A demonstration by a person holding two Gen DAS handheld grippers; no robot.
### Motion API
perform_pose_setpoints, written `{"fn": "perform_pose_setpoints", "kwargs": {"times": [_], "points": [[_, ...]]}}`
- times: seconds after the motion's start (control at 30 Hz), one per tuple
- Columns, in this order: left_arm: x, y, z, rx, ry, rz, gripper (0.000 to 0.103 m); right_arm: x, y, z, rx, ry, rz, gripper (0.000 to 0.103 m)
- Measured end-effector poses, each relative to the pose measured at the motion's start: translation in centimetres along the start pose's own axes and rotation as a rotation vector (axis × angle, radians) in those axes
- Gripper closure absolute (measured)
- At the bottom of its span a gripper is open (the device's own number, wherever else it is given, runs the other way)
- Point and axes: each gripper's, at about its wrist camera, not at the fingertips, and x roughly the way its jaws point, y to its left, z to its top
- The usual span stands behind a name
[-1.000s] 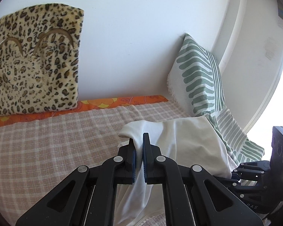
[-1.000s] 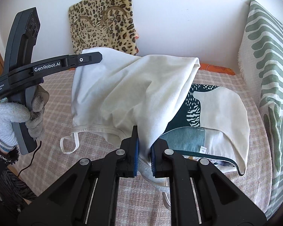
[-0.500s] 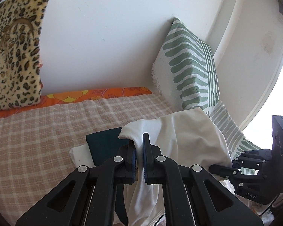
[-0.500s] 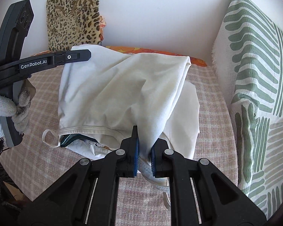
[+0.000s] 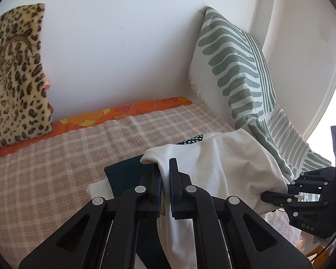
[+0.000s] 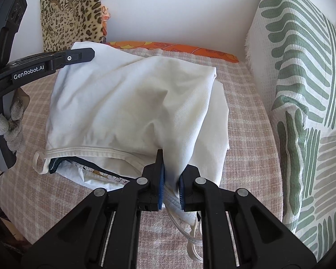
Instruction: Fold small clothes
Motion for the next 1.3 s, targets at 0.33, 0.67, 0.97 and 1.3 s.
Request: {"fn": "perform_pose_setpoints", "kwargs": {"times": [0.33,0.67,0.97,1.3], "points": [[-2.4,-0.3,0.3,0.043,-0.048,0.04,0.064,-1.6,-0.9,-1.1,0.107,-0.027,-0.07,0.065],[-7.1,0.5,-0.5,0.032,-0.091,0.032,0.044,-5.5,1.5,-1.9,0.204,-0.133,-0.067,0.047],[-13.0,2.3,-3.4,0.029,-0.117,0.022,0.028,-8.6,7.0,-3.0,0.253,-0.244,-0.113,0.021],[-19.1,4.2,-7.0,0.059,-0.152,0.044,0.023,-10.9,12.5,-4.2,0.285,-0.322,-0.185,0.007]]}}
